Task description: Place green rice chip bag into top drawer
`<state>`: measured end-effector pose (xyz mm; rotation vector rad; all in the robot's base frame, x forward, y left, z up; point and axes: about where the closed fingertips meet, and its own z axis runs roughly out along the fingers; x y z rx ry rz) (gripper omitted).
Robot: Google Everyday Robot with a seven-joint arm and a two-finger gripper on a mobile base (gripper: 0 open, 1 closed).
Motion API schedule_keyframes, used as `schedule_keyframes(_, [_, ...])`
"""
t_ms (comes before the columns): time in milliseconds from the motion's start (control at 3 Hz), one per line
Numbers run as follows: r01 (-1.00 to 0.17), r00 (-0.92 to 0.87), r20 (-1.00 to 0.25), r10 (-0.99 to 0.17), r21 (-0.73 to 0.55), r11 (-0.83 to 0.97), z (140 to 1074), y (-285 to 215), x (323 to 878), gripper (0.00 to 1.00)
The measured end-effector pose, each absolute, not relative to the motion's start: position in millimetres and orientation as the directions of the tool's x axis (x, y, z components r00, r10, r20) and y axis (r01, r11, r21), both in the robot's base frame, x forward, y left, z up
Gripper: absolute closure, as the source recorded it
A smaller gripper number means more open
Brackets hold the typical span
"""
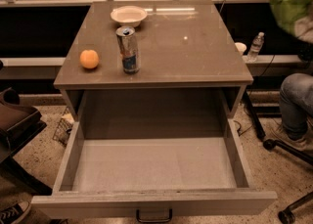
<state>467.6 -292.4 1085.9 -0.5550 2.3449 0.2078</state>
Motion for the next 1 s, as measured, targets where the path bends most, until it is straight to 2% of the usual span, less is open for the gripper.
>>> schedule_keyframes(333, [-0.441, -0.699, -0.663, -0.267, 0.106, 0.891, 1033, -289, 441, 1.0])
schedule_keyframes(667, [-0.427, -0.751, -0.611, -0.252, 0.156, 0.891, 996, -288, 432, 1.0])
schedule_keyframes(1000, [-0.428, -0.748, -0.612, -0.256, 0.15, 0.891, 997, -287, 434, 1.0])
